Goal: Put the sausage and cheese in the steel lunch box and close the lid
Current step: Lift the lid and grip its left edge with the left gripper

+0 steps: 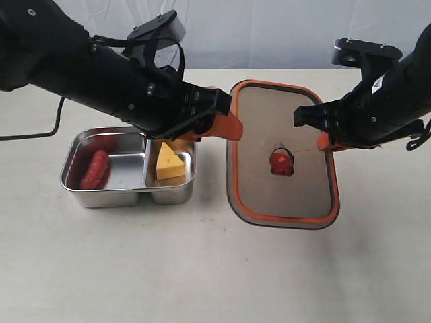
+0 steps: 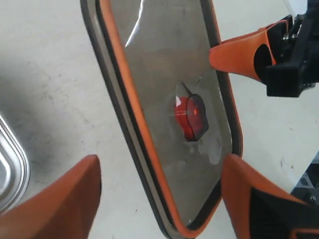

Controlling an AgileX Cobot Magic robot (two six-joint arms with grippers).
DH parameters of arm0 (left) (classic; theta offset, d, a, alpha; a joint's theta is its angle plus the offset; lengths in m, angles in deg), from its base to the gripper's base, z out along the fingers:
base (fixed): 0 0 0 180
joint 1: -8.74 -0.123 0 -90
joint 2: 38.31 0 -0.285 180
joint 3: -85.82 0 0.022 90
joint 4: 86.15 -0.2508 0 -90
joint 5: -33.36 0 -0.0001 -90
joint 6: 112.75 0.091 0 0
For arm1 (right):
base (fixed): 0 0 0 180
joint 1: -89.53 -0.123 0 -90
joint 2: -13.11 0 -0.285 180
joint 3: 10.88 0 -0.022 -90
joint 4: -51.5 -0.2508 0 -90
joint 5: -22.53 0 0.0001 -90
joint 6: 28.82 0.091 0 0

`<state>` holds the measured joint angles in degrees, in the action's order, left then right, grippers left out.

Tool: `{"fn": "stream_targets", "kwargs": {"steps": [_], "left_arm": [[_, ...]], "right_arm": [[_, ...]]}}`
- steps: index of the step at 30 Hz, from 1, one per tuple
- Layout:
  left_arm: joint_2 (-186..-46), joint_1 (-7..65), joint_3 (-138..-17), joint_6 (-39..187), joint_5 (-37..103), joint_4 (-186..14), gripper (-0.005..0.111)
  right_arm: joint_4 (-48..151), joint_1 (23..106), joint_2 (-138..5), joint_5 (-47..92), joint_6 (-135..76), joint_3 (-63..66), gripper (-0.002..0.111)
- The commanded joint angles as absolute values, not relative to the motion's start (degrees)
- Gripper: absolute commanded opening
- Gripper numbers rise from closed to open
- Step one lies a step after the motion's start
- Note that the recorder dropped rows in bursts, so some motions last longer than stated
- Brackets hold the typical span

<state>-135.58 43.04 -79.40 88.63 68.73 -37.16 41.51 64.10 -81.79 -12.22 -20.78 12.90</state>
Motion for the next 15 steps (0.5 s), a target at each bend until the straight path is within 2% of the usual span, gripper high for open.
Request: {"fn": "stream_targets", "kwargs": {"steps": [1, 13, 15], "left_arm": [[-134.44, 42.96, -79.24, 90.3, 67.76, -36.69, 0.065], [-134.44, 42.96, -79.24, 90.31, 65.9, -40.43, 0.065], [-134.44, 42.96, -79.24, 90.41, 65.75, -40.43, 0.063]], "right_arm": [[32.96, 64.22, -81.24, -11.34, -27.85, 12.92, 0.0], [14.64, 64.22, -80.08, -12.33, -44.77, 12.92, 0.0], [11.45, 64.22, -79.33, -13.38, -48.69, 12.92, 0.0]]}}
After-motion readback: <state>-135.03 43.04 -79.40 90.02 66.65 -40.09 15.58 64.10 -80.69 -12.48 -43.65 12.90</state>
